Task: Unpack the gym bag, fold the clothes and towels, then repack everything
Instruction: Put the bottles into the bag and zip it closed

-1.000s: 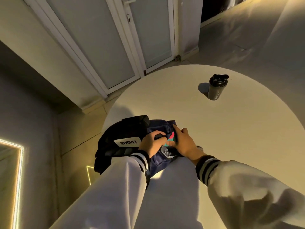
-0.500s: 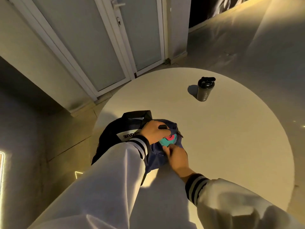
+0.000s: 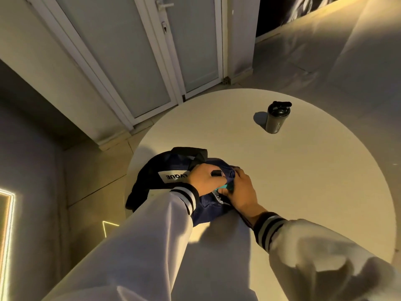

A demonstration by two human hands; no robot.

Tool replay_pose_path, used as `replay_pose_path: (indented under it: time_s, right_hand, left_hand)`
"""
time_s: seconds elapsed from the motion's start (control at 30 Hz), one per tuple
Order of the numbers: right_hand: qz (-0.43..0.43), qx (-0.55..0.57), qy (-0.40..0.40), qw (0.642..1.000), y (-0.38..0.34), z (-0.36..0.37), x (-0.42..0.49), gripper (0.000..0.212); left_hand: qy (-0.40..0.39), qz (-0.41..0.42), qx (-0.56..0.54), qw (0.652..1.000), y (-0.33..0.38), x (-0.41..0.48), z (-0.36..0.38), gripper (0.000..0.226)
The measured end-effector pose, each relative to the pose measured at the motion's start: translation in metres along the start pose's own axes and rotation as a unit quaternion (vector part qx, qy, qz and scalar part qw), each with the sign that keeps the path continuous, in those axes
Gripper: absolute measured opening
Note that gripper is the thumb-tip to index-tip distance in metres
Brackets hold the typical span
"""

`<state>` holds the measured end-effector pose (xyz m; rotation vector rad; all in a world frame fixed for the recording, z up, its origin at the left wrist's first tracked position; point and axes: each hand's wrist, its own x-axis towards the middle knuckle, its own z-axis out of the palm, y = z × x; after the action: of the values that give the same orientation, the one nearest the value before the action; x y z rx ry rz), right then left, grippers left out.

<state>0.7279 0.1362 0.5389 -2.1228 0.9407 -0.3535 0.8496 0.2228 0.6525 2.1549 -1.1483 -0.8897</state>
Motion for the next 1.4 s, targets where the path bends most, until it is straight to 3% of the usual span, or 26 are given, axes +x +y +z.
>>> replay_pose_path:
  time_s: [0.23, 0.33, 0.5, 0.73, 0.87, 0.93, 1.23, 1.4]
  right_hand:
    - [0.116, 0.03, 0.052, 0.991, -0.016, 0.007, -0.011, 0.026]
    - [0.112, 0.018, 0.037, 0.993, -0.019, 0.007, -0.005, 0.023]
    - [0.112, 0.004, 0.028, 0.993, -0.009, -0.002, -0.005, 0.024]
    - [0.033, 0.086, -0.02, 0.996, 0.008, -0.006, -0.02, 0.052]
    - [0.052, 0.069, -0.049, 0.995, 0.017, -0.001, -0.024, 0.088]
    - [0.07, 0.066, -0.046, 0.994, 0.017, 0.002, -0.026, 0.095]
    - [0.128, 0.113, 0.04, 0.984, 0.01, 0.017, -0.027, 0.053]
    - [0.151, 0.105, 0.013, 0.983, 0.008, 0.01, -0.02, 0.042]
  left_hand:
    - [0.066, 0.011, 0.013, 0.998, -0.022, -0.013, -0.009, 0.01]
    - [0.139, 0.0, 0.105, 0.985, -0.046, -0.01, -0.002, 0.025]
    - [0.188, -0.04, 0.152, 0.969, -0.065, -0.017, 0.028, 0.05]
    - [0.141, -0.033, 0.156, 0.977, -0.061, -0.022, 0.061, 0.046]
    - [0.116, -0.03, 0.118, 0.986, -0.055, -0.013, 0.056, 0.036]
    - [0.109, -0.03, 0.092, 0.989, -0.054, -0.011, 0.055, 0.034]
    - [0.093, -0.066, 0.036, 0.993, -0.069, -0.013, 0.053, 0.03]
    - [0.106, -0.083, -0.001, 0.991, -0.072, -0.012, 0.065, 0.032]
